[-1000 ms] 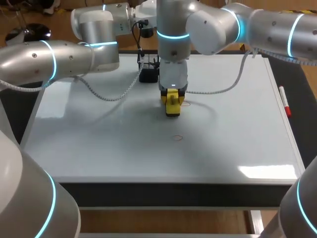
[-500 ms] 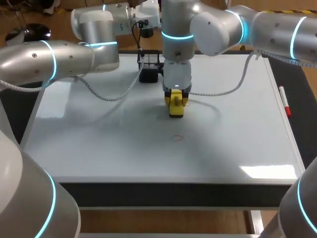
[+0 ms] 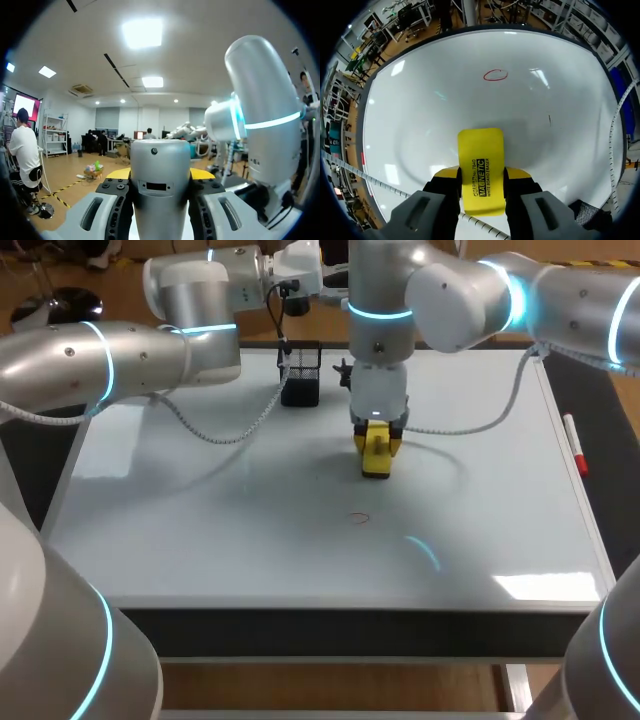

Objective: Pick up the inspection probe, press it on each red-marked spot on the whiteboard one by one, put down the probe, pick up the eraser, and wipe off all the red marks.

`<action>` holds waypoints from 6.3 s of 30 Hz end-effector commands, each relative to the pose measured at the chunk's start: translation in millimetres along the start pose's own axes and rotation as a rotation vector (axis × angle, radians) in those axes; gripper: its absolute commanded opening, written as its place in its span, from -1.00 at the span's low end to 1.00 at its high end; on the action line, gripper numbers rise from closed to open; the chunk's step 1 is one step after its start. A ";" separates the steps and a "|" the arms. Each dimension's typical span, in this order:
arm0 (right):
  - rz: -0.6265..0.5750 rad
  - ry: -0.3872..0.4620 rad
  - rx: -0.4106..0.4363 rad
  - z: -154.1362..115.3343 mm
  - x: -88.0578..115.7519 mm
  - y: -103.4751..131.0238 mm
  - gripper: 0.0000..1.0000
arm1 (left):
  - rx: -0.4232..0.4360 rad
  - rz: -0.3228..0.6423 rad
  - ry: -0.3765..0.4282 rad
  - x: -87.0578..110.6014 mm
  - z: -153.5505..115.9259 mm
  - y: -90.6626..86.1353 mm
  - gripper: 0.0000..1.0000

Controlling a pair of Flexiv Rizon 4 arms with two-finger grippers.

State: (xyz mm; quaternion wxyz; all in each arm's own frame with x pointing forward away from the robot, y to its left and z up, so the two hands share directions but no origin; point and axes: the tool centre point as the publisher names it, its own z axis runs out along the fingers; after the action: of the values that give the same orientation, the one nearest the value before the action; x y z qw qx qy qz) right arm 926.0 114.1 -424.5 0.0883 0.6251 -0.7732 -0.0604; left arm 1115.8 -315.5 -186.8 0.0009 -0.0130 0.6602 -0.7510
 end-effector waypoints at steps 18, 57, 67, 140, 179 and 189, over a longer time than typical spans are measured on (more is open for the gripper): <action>0.083 -0.006 0.043 -17.0 49.4 4.1 -1.00 | 0.000 -0.001 0.002 -1.0 0.6 -0.9 -1.00; 0.353 -0.053 0.141 -60.1 206.9 0.7 -1.00 | 0.000 -0.001 0.002 -1.0 0.6 -0.9 -1.00; 0.359 -0.059 0.137 -60.5 210.3 -0.3 -1.00 | 0.000 -0.001 0.002 -1.0 0.6 -0.9 -1.00; 0.359 -0.059 0.137 -60.5 210.3 -0.3 -1.00 | 0.067 -0.076 0.249 254.8 -56.1 28.0 -1.00; 0.359 -0.059 0.137 -60.5 210.3 -0.3 -1.00 | 0.075 -0.068 0.401 309.6 -51.5 73.4 -1.00; 0.359 -0.059 0.137 -60.5 210.3 -0.3 -1.00 | 0.065 -0.073 0.398 315.8 -53.5 70.3 -1.00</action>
State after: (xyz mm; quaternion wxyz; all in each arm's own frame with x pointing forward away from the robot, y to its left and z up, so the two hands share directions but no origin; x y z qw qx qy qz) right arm 896.5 -89.9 -353.4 0.0322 0.4787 -0.8773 -0.0104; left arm 800.5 -279.3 -261.4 -0.1576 0.1132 0.6190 -0.7610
